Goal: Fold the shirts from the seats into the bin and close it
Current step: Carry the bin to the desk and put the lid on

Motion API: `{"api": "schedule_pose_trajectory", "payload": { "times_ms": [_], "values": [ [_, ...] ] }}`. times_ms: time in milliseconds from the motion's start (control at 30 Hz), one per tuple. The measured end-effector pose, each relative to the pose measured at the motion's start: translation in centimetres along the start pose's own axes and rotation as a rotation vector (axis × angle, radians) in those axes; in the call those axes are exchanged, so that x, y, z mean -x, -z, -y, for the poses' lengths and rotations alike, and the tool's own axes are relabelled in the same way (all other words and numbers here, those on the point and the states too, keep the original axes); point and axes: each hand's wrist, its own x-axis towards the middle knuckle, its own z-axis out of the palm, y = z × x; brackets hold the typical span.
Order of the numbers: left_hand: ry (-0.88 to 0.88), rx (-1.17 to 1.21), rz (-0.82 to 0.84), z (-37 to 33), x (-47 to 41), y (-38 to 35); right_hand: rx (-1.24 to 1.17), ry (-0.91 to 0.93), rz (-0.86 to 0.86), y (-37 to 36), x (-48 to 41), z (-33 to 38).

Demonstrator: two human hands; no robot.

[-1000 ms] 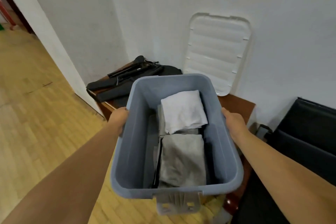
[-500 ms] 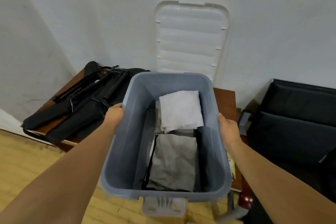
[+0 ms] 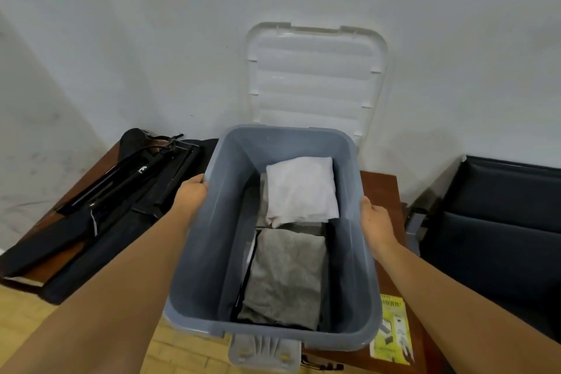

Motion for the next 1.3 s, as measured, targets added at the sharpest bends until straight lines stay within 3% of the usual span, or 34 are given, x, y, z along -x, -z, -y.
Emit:
{"api": "schedule_pose_trajectory", "payload": {
  "times_ms": [233, 400, 567, 800, 1000, 1167, 1300],
  "values": [
    [-0.023, -0.135, 0.020, -3.3, -3.9, -0.5, 0.219, 0.054, -0.018, 0.5, -5.0, 3.6],
    [-0.138, -0.276, -0.035, -9.7, -8.1, 0.7, 0.150, 0.115, -0.110, 1.4, -11.7, 11.9],
    [-0.185, -0.147, -0.038, -18.6, -12.1, 0.7, 0.007, 0.136, -0.180, 1.8, -14.6, 20.8],
    [-0.170, 0.150, 0.061, -26.1, -17.9, -1.2, -0.038, 0.050, -0.305, 0.6, -18.7, 25.8],
    [-0.193, 0.199, 0.167, -27.9, -21.3, -3.8, -0.134, 0.022, -0.316, -0.2, -22.1, 26.4],
    [-0.235, 0.145, 0.072, -28.2, -22.5, -6.3, -0.055, 0.070, -0.405, -0.8, -23.1, 26.7],
    [-0.219, 0.217, 0.051, -27.9, -23.3, -6.5, -0.190, 0.067, -0.406, -1.1, -23.1, 26.9]
  ]
}}
